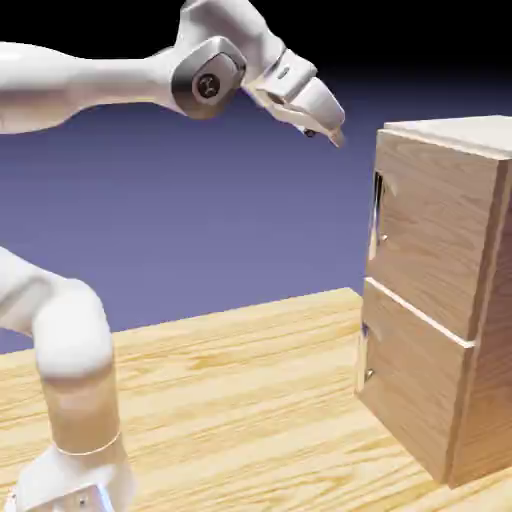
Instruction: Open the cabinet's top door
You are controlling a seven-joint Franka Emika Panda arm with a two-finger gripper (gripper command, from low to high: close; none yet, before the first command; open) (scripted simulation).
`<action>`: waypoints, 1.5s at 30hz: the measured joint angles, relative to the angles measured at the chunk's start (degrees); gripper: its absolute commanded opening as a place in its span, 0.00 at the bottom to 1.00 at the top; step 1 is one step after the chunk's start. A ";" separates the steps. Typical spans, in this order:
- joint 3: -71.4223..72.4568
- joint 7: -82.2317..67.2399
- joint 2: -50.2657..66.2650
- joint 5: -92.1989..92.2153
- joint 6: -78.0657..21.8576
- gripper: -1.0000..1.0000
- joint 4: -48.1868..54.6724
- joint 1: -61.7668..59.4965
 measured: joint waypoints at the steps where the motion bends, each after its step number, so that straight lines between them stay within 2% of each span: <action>1: 0.92 -1.78 -0.21 2.49 0.19 1.00 -0.23 -0.93; 45: 41.60 -80.31 -9.50 112.15 8.66 1.00 -10.20 -42.07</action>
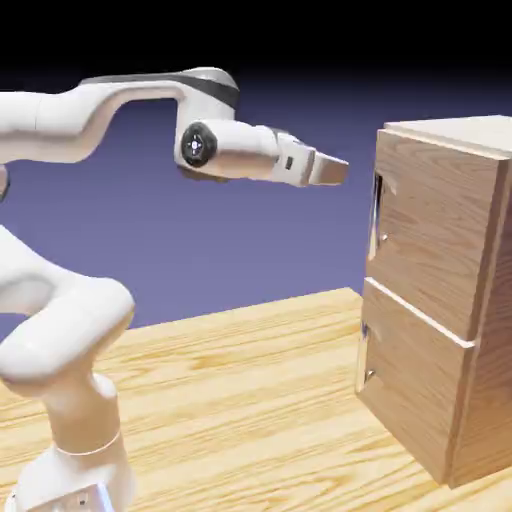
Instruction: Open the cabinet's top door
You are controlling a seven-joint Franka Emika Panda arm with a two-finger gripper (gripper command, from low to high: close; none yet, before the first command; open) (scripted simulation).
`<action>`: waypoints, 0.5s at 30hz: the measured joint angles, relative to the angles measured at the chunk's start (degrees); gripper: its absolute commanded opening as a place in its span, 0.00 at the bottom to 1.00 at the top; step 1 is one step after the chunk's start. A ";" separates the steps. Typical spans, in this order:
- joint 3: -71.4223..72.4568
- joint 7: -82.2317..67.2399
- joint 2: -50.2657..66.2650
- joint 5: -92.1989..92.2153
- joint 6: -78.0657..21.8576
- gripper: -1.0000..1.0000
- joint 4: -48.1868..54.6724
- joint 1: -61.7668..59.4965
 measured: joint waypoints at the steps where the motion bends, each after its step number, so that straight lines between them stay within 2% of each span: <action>1: 0.92 -1.78 -0.21 2.49 0.19 1.00 -0.23 -0.93; 15: 13.86 -26.77 -3.17 37.38 2.89 1.00 -3.40 -14.02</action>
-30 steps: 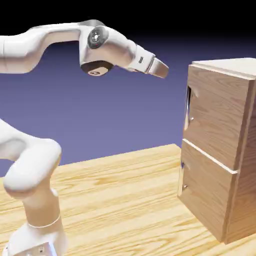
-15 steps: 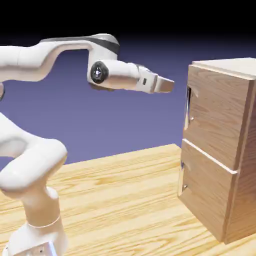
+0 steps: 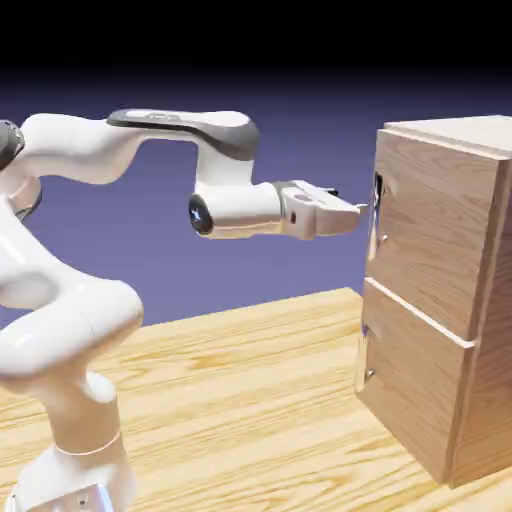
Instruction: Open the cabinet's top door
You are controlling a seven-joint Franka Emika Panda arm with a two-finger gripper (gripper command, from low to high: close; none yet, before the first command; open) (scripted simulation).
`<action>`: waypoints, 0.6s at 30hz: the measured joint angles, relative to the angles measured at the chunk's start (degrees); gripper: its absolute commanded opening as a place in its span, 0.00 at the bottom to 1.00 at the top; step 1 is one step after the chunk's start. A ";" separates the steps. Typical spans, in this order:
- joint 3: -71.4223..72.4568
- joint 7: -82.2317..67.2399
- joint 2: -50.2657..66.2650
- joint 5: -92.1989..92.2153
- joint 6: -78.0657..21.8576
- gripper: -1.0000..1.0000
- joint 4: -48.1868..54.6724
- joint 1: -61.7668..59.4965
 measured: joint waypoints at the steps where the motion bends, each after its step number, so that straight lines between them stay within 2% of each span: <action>1: 0.92 -1.79 -0.21 2.49 0.19 1.00 -0.23 -0.94; 6: 7.12 -5.02 3.02 6.87 -0.41 1.00 6.11 -10.02; 7: 8.34 -5.33 3.83 7.27 -0.60 0.00 7.65 -11.91; 9: 8.35 -5.33 3.83 7.27 -0.60 0.00 7.66 -11.91; 18: -7.96 -1.83 4.47 -11.55 -23.08 0.00 -7.16 -2.14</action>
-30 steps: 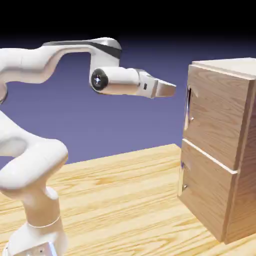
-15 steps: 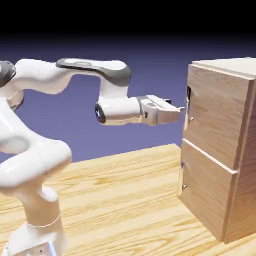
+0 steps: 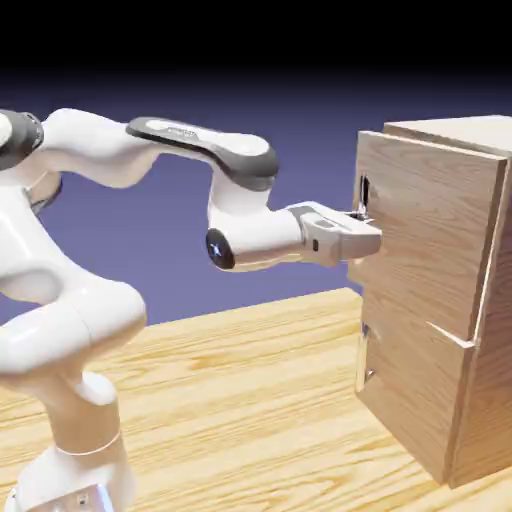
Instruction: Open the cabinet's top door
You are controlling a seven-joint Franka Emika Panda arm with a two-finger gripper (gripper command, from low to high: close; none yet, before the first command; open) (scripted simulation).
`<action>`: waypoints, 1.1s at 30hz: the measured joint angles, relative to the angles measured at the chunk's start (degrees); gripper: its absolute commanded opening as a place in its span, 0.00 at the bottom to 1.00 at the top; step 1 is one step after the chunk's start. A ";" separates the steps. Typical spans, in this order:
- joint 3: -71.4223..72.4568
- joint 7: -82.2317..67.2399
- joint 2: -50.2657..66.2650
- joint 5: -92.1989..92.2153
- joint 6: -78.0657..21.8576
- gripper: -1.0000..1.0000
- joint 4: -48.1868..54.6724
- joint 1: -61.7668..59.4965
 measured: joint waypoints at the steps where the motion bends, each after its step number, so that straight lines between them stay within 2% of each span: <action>1: -1.69 0.19 0.02 -2.10 -2.49 0.00 -1.09 0.26; 9: -14.21 -0.64 2.71 -19.73 -22.43 0.00 -5.71 -2.26; 16: -23.16 -4.90 11.04 -37.02 -38.95 0.00 -3.20 -8.55; 23: -28.64 -10.70 24.30 -54.33 -51.88 0.00 5.49 -14.27; 33: -31.34 -16.08 44.93 -74.20 -64.41 0.00 24.45 -17.77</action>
